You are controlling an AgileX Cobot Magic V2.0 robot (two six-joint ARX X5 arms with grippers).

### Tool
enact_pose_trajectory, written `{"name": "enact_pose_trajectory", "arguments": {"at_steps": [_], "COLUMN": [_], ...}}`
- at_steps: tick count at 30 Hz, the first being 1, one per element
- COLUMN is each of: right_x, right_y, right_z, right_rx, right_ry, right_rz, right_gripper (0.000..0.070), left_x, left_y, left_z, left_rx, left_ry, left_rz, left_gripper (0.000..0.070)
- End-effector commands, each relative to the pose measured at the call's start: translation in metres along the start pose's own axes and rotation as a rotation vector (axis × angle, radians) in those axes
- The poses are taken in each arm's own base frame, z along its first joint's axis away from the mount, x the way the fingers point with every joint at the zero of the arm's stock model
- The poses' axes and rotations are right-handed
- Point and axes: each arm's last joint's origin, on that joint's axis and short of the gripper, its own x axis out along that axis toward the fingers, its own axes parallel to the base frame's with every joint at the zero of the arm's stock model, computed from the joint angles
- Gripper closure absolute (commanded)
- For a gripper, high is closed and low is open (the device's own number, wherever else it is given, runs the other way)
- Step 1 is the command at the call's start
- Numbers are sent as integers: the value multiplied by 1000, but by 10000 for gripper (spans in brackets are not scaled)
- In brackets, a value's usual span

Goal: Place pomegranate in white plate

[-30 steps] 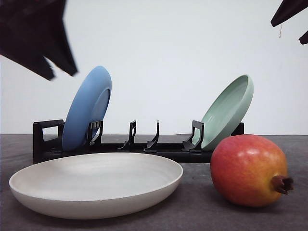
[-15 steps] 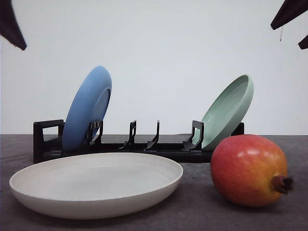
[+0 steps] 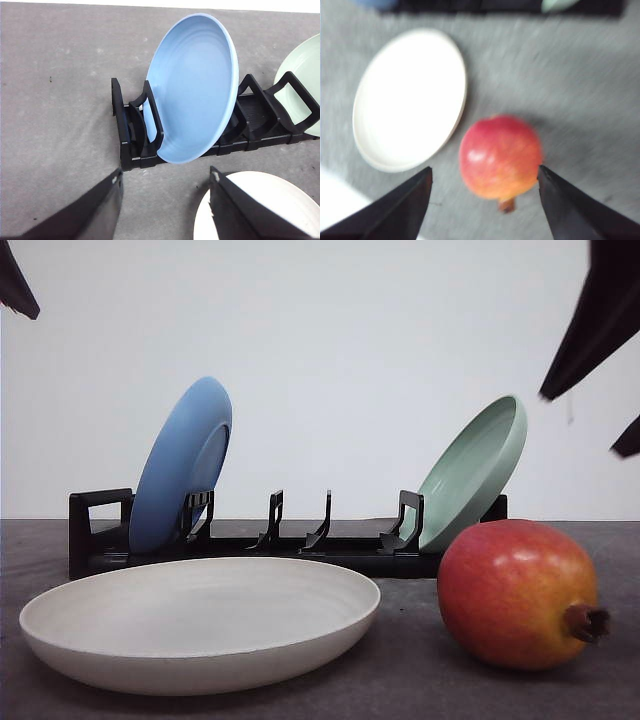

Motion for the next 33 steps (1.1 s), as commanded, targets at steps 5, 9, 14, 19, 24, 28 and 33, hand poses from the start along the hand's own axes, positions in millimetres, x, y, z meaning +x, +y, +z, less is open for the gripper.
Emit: {"name": "enact_pose_trajectory", "arguments": {"at_steps": [5, 9, 14, 19, 24, 28, 33], "right_x": [22, 35, 46, 58, 74, 88, 103], "right_y": [12, 19, 23, 24, 24, 22, 18], "right_z": [-1, -6, -10, -8, -3, -2, -4], "right_rx": [14, 0, -35, -57, -72, -80, -85], "right_ry": [76, 115, 124, 125, 108, 115, 154], "right_rz": [-78, -138, -208, -233, -231, -233, -256], "right_gripper": [234, 60, 54, 51, 38, 38, 40], "left_x": [1, 1, 1, 1, 1, 1, 1], "left_y": [-1, -1, -1, -1, -1, -1, -1], "left_z": [2, 2, 2, 2, 2, 2, 2], "left_rx": [19, 19, 19, 19, 19, 19, 19], "left_ry": [-7, -7, -7, -7, -7, -6, -6], "left_rz": [-6, -6, -6, -6, -6, -6, -6], "left_gripper": [382, 382, 382, 382, 382, 386, 386]}}
